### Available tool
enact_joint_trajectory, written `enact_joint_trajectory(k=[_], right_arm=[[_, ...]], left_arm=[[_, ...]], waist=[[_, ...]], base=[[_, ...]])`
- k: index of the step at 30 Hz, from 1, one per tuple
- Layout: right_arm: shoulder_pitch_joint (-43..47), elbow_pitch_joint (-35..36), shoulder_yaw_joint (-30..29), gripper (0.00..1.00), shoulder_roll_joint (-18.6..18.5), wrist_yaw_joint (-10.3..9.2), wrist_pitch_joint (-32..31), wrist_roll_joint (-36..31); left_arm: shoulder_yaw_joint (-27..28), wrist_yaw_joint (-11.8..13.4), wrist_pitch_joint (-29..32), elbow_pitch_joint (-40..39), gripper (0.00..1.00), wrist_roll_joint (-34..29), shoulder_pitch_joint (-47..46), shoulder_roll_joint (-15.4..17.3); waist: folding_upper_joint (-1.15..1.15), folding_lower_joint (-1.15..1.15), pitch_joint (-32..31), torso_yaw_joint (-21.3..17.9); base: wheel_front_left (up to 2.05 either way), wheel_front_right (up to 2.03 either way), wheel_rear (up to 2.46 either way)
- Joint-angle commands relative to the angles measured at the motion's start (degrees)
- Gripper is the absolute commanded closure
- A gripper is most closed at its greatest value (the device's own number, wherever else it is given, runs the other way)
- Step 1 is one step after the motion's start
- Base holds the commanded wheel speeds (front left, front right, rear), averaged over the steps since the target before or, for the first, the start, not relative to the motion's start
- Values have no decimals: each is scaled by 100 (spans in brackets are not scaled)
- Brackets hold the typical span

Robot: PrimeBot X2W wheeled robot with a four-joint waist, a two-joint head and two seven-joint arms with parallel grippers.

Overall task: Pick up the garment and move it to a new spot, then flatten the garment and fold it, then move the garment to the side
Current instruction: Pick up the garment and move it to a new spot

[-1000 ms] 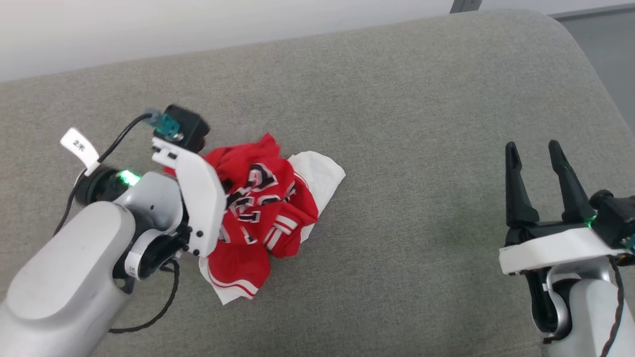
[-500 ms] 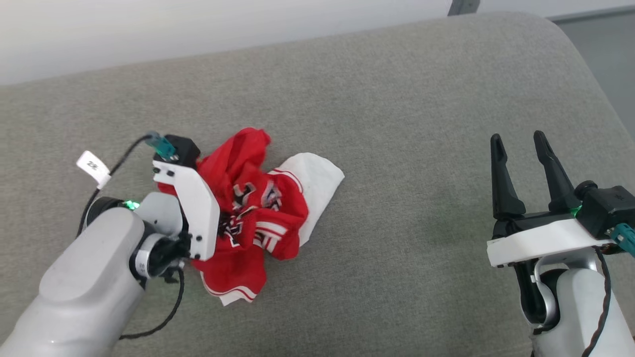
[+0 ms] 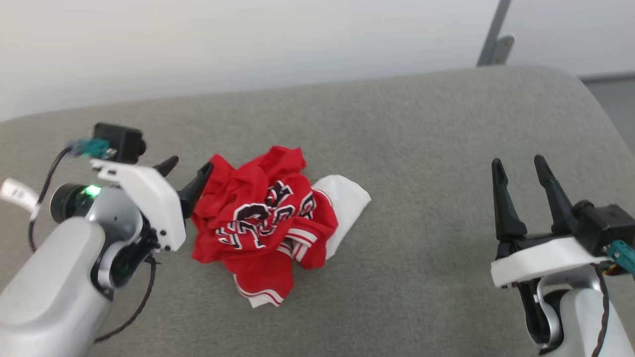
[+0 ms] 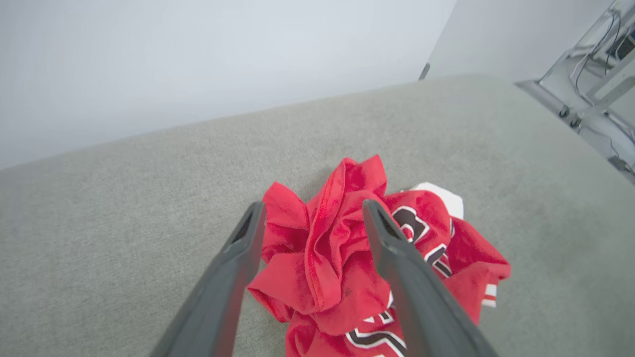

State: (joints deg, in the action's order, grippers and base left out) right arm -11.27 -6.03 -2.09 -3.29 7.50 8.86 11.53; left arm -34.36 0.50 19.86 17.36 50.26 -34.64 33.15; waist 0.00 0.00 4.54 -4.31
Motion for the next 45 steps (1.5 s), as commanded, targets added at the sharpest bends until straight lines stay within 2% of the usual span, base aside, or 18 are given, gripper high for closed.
enact_joint_trajectory(k=[1,9,16,22,31,37,45], right_arm=[[103,3,-1,0,-28,-2,-18,-28],[420,-16,-17,0,-84,-2,5,59],[573,-109,-39,0,-158,-2,27,75],[702,-175,-112,0,-167,-2,70,48],[836,-173,-230,0,-137,-2,13,19],[896,-140,-304,0,-101,-2,-58,-38],[963,-125,-385,0,-36,-2,-213,23]], left_arm=[[94,10,-275,-155,0,-12,218,13],[636,282,-1676,-887,0,-67,1208,323],[1062,543,-2629,-1274,0,-110,2151,570],[1360,570,-3235,-1401,0,84,3010,592],[1772,531,-3489,-1408,0,-53,3692,400],[2124,456,-3512,-1337,0,-401,4034,205],[2623,221,-3511,-1333,0,-761,4318,-177]], waist=[[0,0,-215,187],[0,0,-573,508],[0,0,-722,687],[0,0,-803,830],[0,0,-862,949],[0,0,-859,978],[0,0,-856,976]], base=[[0,0,0],[0,0,0],[0,0,0],[0,0,0],[0,0,0],[0,0,0],[0,0,0]])
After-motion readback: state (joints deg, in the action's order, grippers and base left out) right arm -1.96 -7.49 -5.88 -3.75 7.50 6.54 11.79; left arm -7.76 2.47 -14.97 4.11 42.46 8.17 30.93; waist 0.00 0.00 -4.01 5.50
